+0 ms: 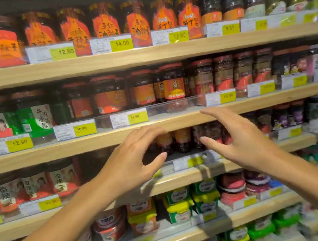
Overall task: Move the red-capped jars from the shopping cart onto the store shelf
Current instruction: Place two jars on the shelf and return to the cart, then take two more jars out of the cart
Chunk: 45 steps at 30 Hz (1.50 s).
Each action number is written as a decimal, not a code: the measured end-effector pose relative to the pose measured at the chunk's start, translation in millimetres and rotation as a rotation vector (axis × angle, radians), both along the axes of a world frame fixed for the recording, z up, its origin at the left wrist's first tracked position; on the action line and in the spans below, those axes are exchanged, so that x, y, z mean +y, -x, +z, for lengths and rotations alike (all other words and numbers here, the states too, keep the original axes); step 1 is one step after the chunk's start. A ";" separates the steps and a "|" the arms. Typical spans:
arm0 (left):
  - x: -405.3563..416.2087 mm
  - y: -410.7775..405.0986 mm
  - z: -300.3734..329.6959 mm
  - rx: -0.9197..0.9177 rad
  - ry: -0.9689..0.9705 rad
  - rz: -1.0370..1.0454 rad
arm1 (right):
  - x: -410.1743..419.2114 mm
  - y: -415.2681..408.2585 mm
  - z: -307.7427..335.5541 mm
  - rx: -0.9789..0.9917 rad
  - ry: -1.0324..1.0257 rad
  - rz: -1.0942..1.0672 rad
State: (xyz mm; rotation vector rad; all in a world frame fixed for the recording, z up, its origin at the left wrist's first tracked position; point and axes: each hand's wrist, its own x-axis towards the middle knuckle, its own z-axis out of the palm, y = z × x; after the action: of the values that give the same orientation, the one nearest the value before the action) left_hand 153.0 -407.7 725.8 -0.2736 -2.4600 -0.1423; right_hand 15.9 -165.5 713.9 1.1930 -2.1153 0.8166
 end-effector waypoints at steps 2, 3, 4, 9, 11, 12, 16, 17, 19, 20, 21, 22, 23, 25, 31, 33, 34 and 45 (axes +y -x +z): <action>7.1 5.8 -12.9 -0.017 0.015 -0.070 | 16.2 -4.2 -15.0 -0.013 -0.054 -0.030; 10.4 8.7 -20.0 -0.023 0.022 -0.109 | 24.3 -7.9 -22.1 -0.028 -0.077 -0.053; 13.2 12.1 -27.2 -0.033 0.028 -0.145 | 31.8 -13.4 -28.4 -0.045 -0.104 -0.085; 22.9 25.9 -58.9 -0.123 0.078 -0.262 | 62.2 -46.7 -56.6 -0.121 -0.252 -0.288; 27.8 31.5 -72.0 -0.168 0.091 -0.301 | 73.8 -61.4 -70.5 -0.158 -0.290 -0.348; 31.5 34.0 -79.5 -0.180 0.100 -0.326 | 80.0 -69.4 -78.5 -0.181 -0.306 -0.381; 54.7 46.8 -116.1 -0.266 0.119 -0.434 | 109.0 -101.8 -114.8 -0.283 -0.357 -0.508; 62.6 50.6 -127.3 -0.291 0.125 -0.463 | 117.7 -110.4 -125.0 -0.320 -0.361 -0.539; 81.0 57.2 -149.4 -0.337 0.155 -0.517 | 136.5 -128.0 -146.2 -0.408 -0.367 -0.605; 91.0 60.0 -160.3 -0.363 0.173 -0.540 | 146.2 -137.1 -156.7 -0.460 -0.372 -0.642; 101.5 61.4 -170.4 -0.389 0.190 -0.558 | 156.6 -146.5 -167.7 -0.516 -0.380 -0.683; 112.6 62.1 -179.1 -0.411 0.204 -0.580 | 167.4 -155.6 -177.6 -0.563 -0.389 -0.725; 123.7 62.7 -187.2 -0.433 0.211 -0.609 | 178.5 -164.4 -186.5 -0.597 -0.394 -0.768; 146.3 63.6 -202.9 -0.491 0.208 -0.666 | 200.1 -180.5 -201.3 -0.645 -0.402 -0.846; 209.1 65.4 -250.9 -0.599 0.244 -0.802 | 249.4 -220.9 -238.1 -0.760 -0.400 -0.977; 230.5 65.9 -266.7 -0.623 0.268 -0.840 | 263.6 -231.7 -251.3 -0.797 -0.380 -1.008; 241.4 66.8 -275.0 -0.632 0.279 -0.853 | 270.2 -236.4 -257.7 -0.809 -0.373 -1.025; 364.9 69.1 -351.9 -0.796 0.294 -0.894 | 357.8 -239.0 -337.7 -0.984 -0.303 -1.015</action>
State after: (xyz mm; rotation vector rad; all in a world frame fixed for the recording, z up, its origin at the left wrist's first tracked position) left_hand 83.9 -42.9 373.9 -1.7160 -2.9028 -0.3078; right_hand 254.9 192.3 376.3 -0.4276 -3.1789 0.6148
